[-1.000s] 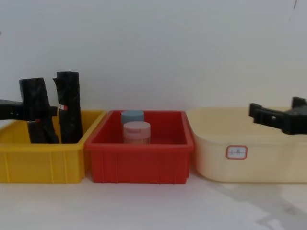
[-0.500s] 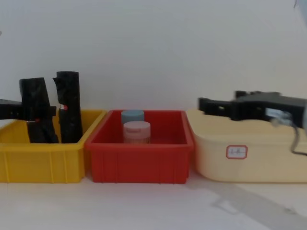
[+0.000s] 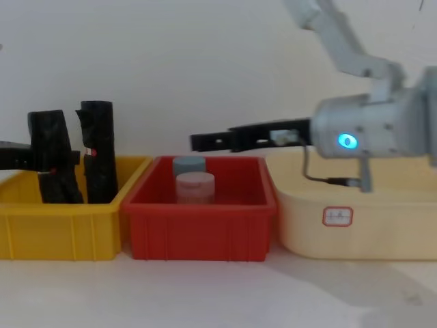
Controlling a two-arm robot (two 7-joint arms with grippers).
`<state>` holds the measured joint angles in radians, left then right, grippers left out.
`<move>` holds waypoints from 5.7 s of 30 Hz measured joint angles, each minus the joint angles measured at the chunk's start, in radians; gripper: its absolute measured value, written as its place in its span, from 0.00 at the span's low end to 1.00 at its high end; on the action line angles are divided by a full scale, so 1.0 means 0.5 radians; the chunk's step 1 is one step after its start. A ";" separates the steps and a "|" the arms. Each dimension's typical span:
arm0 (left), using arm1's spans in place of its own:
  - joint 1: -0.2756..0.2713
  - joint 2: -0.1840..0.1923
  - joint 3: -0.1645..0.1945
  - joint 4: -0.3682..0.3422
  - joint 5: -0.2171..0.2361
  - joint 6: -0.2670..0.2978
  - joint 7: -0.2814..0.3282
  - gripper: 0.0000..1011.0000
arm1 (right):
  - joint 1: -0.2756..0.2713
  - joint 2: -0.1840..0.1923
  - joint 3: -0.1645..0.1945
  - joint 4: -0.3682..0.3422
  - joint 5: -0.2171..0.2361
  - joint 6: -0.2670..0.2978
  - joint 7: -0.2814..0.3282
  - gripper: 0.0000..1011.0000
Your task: Pick up the garbage bag with the one hand and transfer it to the other hand.
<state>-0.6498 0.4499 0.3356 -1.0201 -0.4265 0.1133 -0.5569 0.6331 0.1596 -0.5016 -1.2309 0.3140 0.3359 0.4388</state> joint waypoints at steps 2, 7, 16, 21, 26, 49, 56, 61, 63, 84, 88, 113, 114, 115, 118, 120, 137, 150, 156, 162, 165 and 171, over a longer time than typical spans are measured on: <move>0.000 0.000 0.000 0.000 0.000 0.000 0.000 0.39 | 0.055 -0.027 -0.020 0.064 -0.003 0.015 0.019 0.99; 0.000 0.000 0.000 0.000 0.000 0.000 0.000 0.39 | 0.215 -0.108 -0.086 0.268 -0.010 0.057 0.077 0.99; 0.000 0.000 0.000 0.000 0.000 0.000 0.000 0.39 | 0.385 -0.185 -0.162 0.508 -0.018 0.101 0.140 0.99; 0.000 0.000 0.000 0.000 0.000 0.000 0.001 0.39 | 0.435 -0.204 -0.185 0.590 -0.028 0.113 0.154 0.99; 0.000 0.000 0.000 0.000 0.000 0.001 0.001 0.39 | 0.482 -0.219 -0.210 0.675 -0.049 0.120 0.159 0.99; 0.000 0.000 0.000 0.000 0.000 0.001 0.001 0.39 | 0.561 -0.208 -0.257 0.842 -0.120 0.180 0.228 0.99; 0.000 0.000 0.000 0.000 0.000 0.001 0.001 0.39 | 0.565 -0.205 -0.259 0.848 -0.112 0.201 0.279 0.99; 0.000 0.000 0.000 0.000 0.000 0.001 0.001 0.39 | 0.570 -0.205 -0.262 0.854 -0.101 0.205 0.306 0.99; 0.000 0.000 0.000 0.000 0.000 0.001 0.001 0.39 | 0.571 -0.205 -0.263 0.856 -0.099 0.205 0.311 0.99; 0.000 0.000 0.000 0.000 0.000 0.001 0.001 0.39 | 0.577 -0.207 -0.270 0.866 -0.083 0.204 0.346 0.64; 0.000 0.000 0.000 0.001 0.000 0.001 0.001 0.39 | 0.577 -0.207 -0.271 0.867 -0.082 0.203 0.348 0.64; 0.000 0.000 0.000 0.000 0.000 0.001 0.000 0.39 | 0.332 0.011 -0.127 0.191 -0.047 0.276 0.117 0.64; 0.000 0.000 0.000 0.001 0.000 0.001 0.000 0.39 | 0.321 0.021 -0.117 0.158 -0.047 0.281 0.094 0.64; 0.000 0.000 0.000 0.000 0.000 0.001 0.000 0.39 | 0.306 0.033 -0.104 0.114 -0.047 0.285 0.080 0.64; 0.000 0.000 0.000 0.001 0.000 0.001 0.000 0.39 | 0.262 0.073 -0.063 -0.015 -0.048 0.304 0.011 0.64; 0.000 0.000 0.000 0.001 0.000 0.001 0.001 0.39 | 0.224 0.103 -0.024 -0.117 -0.052 0.317 -0.038 0.64; 0.000 0.000 0.000 0.000 0.001 0.001 0.001 0.39 | -0.028 0.265 0.235 -0.638 -0.130 0.429 -0.414 0.64; 0.000 0.000 0.000 0.000 0.000 0.001 0.001 0.39 | -0.181 0.417 0.344 -0.815 -0.225 0.598 -0.562 0.64; 0.000 0.000 0.000 0.000 0.000 0.001 0.001 0.39 | -0.189 0.466 0.322 -0.809 -0.240 0.669 -0.521 0.64; 0.000 0.000 0.000 0.000 0.000 0.001 0.001 0.39 | -0.173 0.501 0.268 -0.754 -0.241 0.704 -0.422 0.66; 0.000 0.000 0.000 0.000 0.000 0.001 0.001 0.39 | -0.159 0.509 0.234 -0.716 -0.242 0.713 -0.366 0.76; 0.000 0.000 0.000 0.000 0.000 0.001 0.001 0.39 | -0.145 0.517 0.202 -0.675 -0.243 0.721 -0.311 0.90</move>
<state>-0.6498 0.4500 0.3357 -1.0200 -0.4264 0.1136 -0.5566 0.5608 0.4181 -0.4005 -1.5682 0.1924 0.6962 0.2834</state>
